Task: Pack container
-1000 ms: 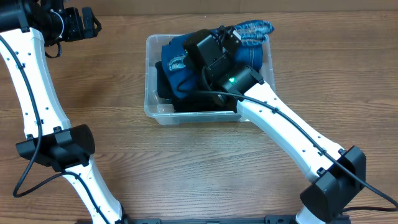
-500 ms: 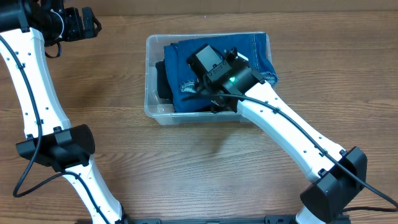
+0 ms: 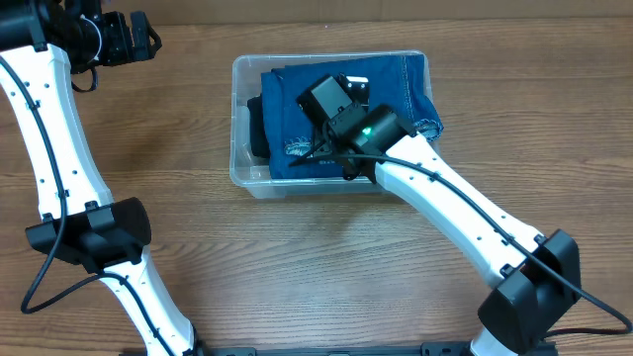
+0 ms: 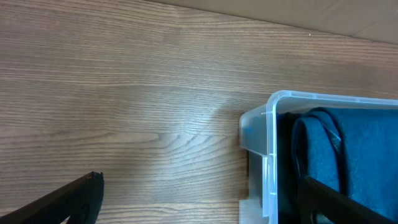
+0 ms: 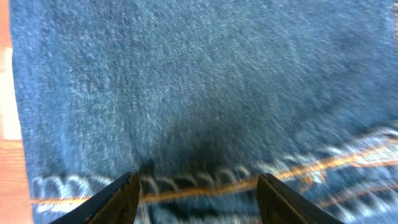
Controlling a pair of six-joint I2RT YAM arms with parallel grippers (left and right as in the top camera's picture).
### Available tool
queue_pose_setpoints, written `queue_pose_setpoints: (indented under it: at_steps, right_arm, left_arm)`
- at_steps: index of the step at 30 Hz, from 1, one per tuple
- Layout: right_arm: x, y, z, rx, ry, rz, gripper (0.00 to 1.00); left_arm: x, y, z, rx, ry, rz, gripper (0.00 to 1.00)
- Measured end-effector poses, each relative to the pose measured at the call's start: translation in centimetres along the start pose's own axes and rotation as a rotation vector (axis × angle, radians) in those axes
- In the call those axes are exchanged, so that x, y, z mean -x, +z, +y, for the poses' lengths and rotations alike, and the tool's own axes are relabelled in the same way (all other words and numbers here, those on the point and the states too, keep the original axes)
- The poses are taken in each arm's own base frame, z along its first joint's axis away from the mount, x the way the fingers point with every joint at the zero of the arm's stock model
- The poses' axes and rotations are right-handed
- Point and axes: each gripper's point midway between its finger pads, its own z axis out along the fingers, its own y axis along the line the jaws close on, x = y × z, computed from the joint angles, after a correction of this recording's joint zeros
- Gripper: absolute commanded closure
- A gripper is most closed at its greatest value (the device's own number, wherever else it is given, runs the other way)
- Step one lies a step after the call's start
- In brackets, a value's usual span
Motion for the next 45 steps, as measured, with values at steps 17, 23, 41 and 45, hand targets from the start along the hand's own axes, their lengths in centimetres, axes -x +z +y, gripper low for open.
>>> queue_pose_setpoints:
  at_steps: [17,23,41,45]
  right_arm:
    - [-0.8,3.0,-0.4,-0.059,-0.054,0.013,0.00]
    - [5.6,-7.7,-1.7,-0.104,-0.046,-0.129,0.00]
    - [7.6,-18.3,-14.6,-0.285,0.114,-0.184,0.00]
    - [11.6,-21.0,-16.3,-0.188,0.175,-0.365,0.00]
  left_arm:
    - [0.0,0.0,0.0,0.000,0.000,-0.001,0.00]
    - [0.0,0.0,0.0,0.000,-0.003,0.000,0.00]
    - [0.0,0.0,0.0,0.000,-0.006,0.000,0.00]
    - [0.0,0.0,0.0,0.000,-0.007,0.000,0.00]
